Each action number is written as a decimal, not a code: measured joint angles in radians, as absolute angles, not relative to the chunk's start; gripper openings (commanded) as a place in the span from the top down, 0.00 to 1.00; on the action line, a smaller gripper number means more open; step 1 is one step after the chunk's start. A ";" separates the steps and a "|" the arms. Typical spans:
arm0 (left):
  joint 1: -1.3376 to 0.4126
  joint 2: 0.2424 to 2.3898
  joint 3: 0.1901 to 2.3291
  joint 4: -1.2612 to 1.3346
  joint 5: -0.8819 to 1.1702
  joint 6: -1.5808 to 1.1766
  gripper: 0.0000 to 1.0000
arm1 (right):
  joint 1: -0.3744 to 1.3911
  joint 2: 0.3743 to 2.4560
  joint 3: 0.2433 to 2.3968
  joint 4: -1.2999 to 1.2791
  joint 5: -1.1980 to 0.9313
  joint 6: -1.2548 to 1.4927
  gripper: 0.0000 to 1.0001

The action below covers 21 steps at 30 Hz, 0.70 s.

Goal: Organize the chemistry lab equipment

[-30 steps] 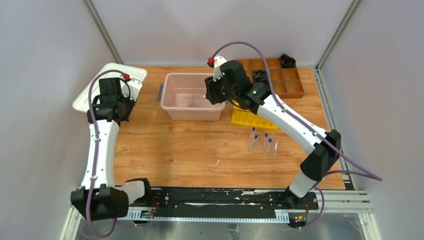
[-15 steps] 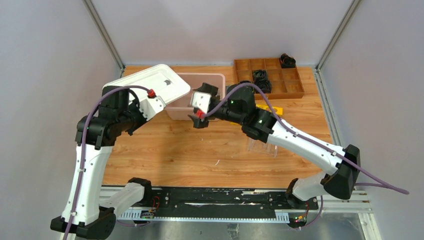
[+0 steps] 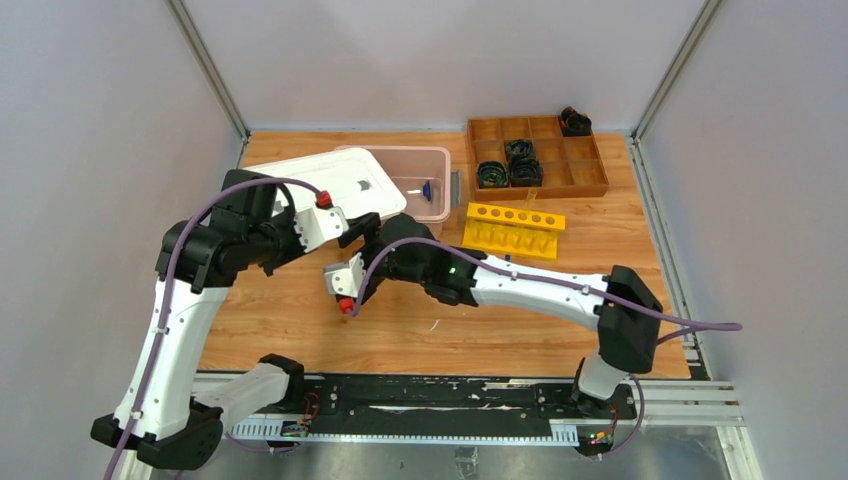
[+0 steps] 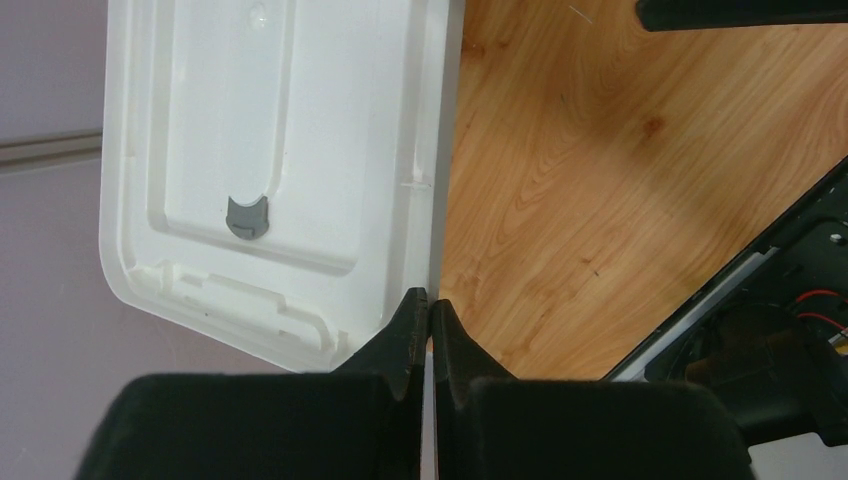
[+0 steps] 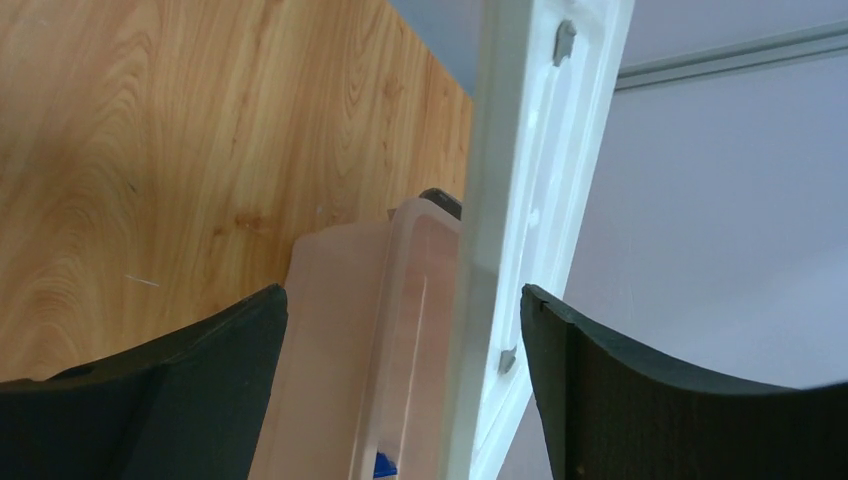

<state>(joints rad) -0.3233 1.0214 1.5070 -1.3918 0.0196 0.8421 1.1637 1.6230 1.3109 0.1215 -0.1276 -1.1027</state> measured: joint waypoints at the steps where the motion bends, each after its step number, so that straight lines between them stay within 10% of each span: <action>1: -0.325 1.021 1.509 -1.393 0.022 0.843 1.00 | 1.163 1.644 1.317 0.128 -0.115 -1.119 0.17; 17: -0.330 1.001 1.526 -1.403 0.114 0.865 1.00 | 1.163 1.848 1.370 0.466 0.192 -1.263 0.90; 21: -0.330 0.998 1.551 -1.398 0.116 0.883 0.34 | 1.163 1.847 1.370 0.509 0.218 -1.267 1.00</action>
